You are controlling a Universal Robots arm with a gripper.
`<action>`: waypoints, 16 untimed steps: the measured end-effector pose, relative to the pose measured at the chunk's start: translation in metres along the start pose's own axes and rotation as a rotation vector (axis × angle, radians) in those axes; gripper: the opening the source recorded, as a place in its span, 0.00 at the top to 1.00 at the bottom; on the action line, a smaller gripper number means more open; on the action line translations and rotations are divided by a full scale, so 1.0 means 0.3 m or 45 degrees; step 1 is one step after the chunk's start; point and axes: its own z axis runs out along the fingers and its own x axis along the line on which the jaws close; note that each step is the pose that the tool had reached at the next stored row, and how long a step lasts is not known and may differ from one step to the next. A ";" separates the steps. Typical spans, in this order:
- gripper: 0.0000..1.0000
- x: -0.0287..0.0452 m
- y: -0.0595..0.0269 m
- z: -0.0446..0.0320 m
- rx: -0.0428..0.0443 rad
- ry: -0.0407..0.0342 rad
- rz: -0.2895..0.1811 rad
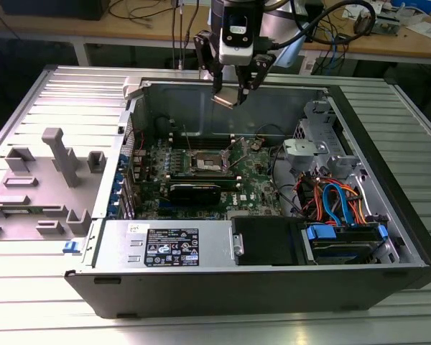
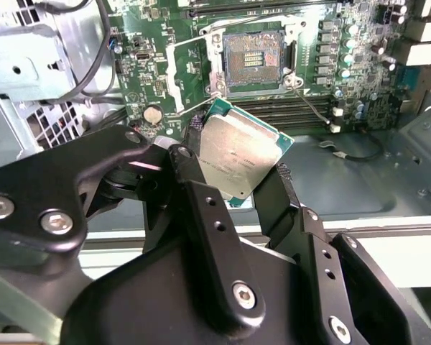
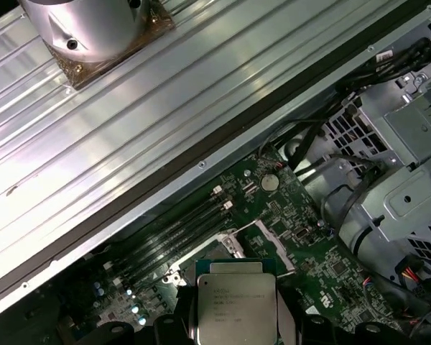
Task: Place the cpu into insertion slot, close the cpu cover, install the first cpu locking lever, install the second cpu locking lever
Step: 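Place the cpu into insertion slot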
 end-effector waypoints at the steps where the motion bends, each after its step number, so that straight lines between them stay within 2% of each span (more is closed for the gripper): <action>1: 0.46 0.000 0.000 0.000 0.000 -0.0016 0.020; 8: 0.46 0.000 0.000 0.002 -0.002 -0.0091 0.114; 16: 0.46 0.000 0.000 0.002 -0.002 -0.0098 0.121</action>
